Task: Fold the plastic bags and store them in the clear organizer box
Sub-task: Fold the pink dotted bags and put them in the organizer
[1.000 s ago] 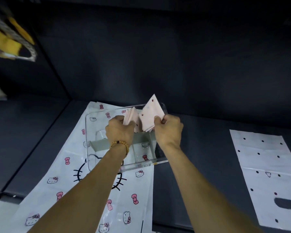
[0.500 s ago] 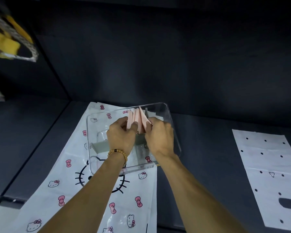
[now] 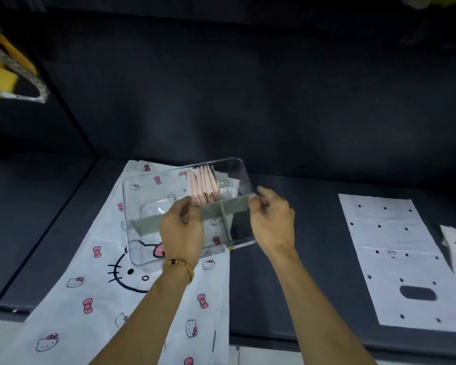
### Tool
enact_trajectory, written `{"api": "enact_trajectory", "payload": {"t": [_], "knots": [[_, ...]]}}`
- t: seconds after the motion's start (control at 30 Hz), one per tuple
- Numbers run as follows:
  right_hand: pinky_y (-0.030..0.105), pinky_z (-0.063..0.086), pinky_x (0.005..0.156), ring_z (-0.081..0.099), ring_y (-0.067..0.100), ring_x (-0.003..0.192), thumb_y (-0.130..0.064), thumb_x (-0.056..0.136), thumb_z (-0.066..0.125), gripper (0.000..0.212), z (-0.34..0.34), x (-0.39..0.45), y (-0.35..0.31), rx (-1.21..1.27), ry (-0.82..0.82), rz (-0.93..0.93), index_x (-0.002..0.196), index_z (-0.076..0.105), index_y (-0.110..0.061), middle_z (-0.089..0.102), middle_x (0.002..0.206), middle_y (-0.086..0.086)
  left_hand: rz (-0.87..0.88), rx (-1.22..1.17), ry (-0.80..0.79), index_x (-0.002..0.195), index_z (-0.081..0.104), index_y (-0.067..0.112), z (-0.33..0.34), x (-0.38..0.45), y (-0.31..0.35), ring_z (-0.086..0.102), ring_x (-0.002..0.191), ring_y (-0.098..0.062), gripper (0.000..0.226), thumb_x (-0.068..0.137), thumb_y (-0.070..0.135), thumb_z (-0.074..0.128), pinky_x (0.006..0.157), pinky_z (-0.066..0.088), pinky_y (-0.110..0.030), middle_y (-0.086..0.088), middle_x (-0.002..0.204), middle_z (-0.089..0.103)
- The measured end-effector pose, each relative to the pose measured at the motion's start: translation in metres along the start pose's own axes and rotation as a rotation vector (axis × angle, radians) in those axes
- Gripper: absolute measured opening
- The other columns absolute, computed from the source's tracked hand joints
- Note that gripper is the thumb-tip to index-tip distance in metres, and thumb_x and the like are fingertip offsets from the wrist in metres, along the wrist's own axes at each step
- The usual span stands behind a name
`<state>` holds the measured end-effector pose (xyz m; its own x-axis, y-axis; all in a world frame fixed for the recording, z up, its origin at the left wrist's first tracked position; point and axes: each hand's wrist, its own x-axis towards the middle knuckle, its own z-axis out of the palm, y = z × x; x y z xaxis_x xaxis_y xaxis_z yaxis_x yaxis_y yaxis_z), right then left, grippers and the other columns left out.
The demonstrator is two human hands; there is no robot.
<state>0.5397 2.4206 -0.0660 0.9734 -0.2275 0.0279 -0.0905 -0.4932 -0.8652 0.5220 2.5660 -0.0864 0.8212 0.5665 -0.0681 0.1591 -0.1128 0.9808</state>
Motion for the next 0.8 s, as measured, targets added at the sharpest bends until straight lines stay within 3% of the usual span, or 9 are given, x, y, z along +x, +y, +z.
{"api": "enact_trajectory", "payload": {"t": [0.13,0.2,0.27,0.33,0.4,0.5,0.6,0.7,0.8], "knots": [[0.005,0.039,0.076,0.057,-0.003,0.086,-0.031,0.097,0.051,0.035,-0.06,-0.024,0.037,0.037,0.136,0.125,0.127,0.06,-0.016,0.068,0.111,-0.003,-0.01,-0.022,-0.154,0.104,0.065,0.019,0.023,-0.065,-0.008,0.063,0.097,-0.017,0.016,0.094,0.019,0.053,0.089,0.05,-0.033,-0.002,0.101,0.068],[0.011,0.04,0.082,0.06,0.006,0.098,-0.029,0.098,0.05,0.035,-0.096,-0.035,0.062,-0.005,0.207,0.184,0.128,0.059,-0.013,0.067,0.115,0.002,0.007,-0.014,-0.28,0.109,0.064,0.023,0.043,-0.102,-0.011,0.061,0.1,-0.005,0.018,0.095,0.021,0.052,0.091,0.046,-0.022,0.008,0.104,0.066],[0.02,0.042,0.092,0.059,0.016,0.109,-0.029,0.098,0.049,0.037,-0.132,-0.048,0.092,-0.034,0.273,0.269,0.129,0.058,-0.011,0.064,0.122,0.006,0.055,0.014,-0.425,0.111,0.062,0.027,0.066,-0.136,-0.015,0.057,0.097,0.012,0.019,0.095,0.023,0.051,0.082,0.039,-0.002,0.017,0.105,0.062],[0.03,0.042,0.098,0.058,0.023,0.115,-0.031,0.099,0.046,0.04,-0.168,-0.06,0.126,-0.097,0.324,0.361,0.133,0.055,-0.012,0.06,0.129,0.007,0.093,0.057,-0.565,0.115,0.061,0.026,0.091,-0.165,-0.019,0.055,0.097,0.014,0.021,0.096,0.024,0.05,0.077,0.037,0.003,0.014,0.108,0.061],[0.033,0.042,0.097,0.057,0.025,0.114,-0.034,0.099,0.045,0.043,-0.202,-0.072,0.161,-0.2,0.338,0.422,0.136,0.05,-0.014,0.058,0.132,0.008,0.132,0.146,-0.699,0.12,0.059,0.024,0.116,-0.188,-0.023,0.056,0.104,0.002,0.026,0.096,0.027,0.049,0.086,0.041,-0.005,0.007,0.114,0.059],[0.036,0.037,0.104,0.046,0.028,0.128,-0.037,0.097,0.049,0.049,-0.24,-0.083,0.201,-0.353,0.245,0.475,0.138,0.045,-0.012,0.048,0.141,0.009,0.236,0.352,-0.889,0.132,0.05,0.023,0.152,-0.21,-0.032,0.047,0.123,-0.016,0.038,0.097,0.036,0.043,0.107,0.037,-0.031,0.001,0.132,0.05],[0.039,0.042,0.097,0.047,0.031,0.117,-0.036,0.09,0.059,0.039,-0.255,-0.087,0.224,-0.549,0.104,0.347,0.113,0.053,-0.005,0.053,0.12,0.01,0.485,0.563,-1.019,0.141,0.038,0.022,0.18,-0.219,-0.042,0.026,0.137,-0.015,0.048,0.097,0.04,0.042,0.111,0.025,-0.026,0.001,0.145,0.037],[0.044,0.038,0.099,0.044,0.03,0.12,-0.04,0.088,0.06,0.043,-0.253,-0.089,0.235,-0.703,0.074,0.261,0.115,0.056,-0.007,0.053,0.124,0.01,0.751,0.753,-1.112,0.147,0.027,0.021,0.202,-0.217,-0.052,0.005,0.145,-0.013,0.058,0.096,0.041,0.045,0.118,0.012,-0.034,0.005,0.154,0.025],[0.043,0.04,0.097,0.047,0.033,0.118,-0.032,0.09,0.059,0.033,-0.248,-0.091,0.241,-0.726,0.17,0.211,0.115,0.064,-0.011,0.058,0.126,0.009,0.819,0.82,-1.082,0.144,0.036,0.026,0.214,-0.215,-0.058,0.005,0.145,-0.012,0.054,0.094,0.044,0.048,0.118,0.002,-0.032,0.009,0.154,0.025]]}}
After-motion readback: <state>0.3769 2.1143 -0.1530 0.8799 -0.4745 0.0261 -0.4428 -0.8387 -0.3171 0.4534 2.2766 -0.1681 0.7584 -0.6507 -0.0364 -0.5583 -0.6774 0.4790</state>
